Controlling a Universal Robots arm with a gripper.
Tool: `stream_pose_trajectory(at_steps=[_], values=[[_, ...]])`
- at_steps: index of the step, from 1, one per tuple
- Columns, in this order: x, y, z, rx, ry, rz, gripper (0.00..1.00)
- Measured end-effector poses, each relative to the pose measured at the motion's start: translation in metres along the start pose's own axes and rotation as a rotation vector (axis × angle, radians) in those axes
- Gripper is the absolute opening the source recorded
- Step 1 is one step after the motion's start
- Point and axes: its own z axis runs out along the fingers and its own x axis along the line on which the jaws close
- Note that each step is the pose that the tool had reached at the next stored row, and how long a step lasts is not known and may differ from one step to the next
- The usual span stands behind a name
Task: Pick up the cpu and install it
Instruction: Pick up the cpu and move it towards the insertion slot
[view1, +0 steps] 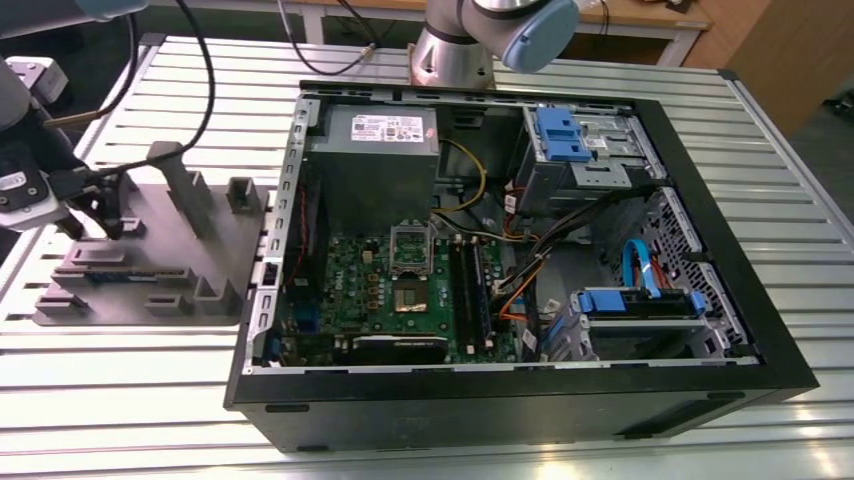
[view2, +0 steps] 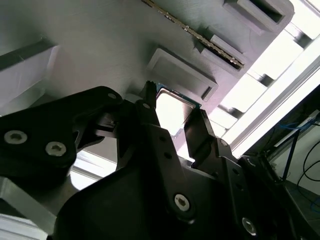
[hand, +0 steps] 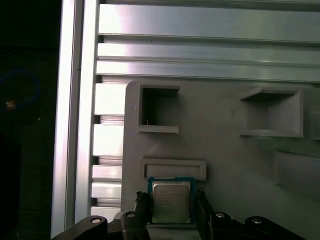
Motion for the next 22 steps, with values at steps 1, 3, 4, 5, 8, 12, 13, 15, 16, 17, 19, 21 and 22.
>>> stream_pose_trajectory(at_steps=[1, 3, 4, 5, 8, 12, 13, 15, 16, 17, 19, 21, 22], values=[[0.0, 0.0001, -0.0019, 0.0, 0.0001, 0.0, 0.47], [0.0, 0.0002, -0.0057, 0.0, 0.0, 0.0, 0.47], [0.0, 0.0003, -0.0075, 0.0, 0.0, 0.0, 0.47], [0.0, 0.0004, -0.0094, 0.0, 0.0001, 0.0, 0.47], [-0.0001, 0.0006, -0.0163, 0.0, 0.0001, 0.0, 0.47], [-0.0002, 0.001, -0.0256, 0.0, 0.0001, 0.0, 0.47], [-0.0002, 0.0011, -0.0277, 0.0, 0.0, 0.0, 0.47], [-0.0002, 0.0012, -0.0315, 0.0, 0.0, 0.0, 0.47], [-0.0002, 0.0013, -0.0334, 0.0, 0.0001, 0.0, 0.47], [-0.0002, 0.0014, -0.0355, 0.0, 0.0, 0.0, 0.47], [-0.0003, 0.0016, -0.0396, 0.0, 0.0001, 0.0, 0.47], [-0.0003, 0.0018, -0.0442, 0.0, 0.0, 0.0, 0.47], [-0.0003, 0.0018, -0.0462, 0.0, 0.0, 0.0, 0.47]])
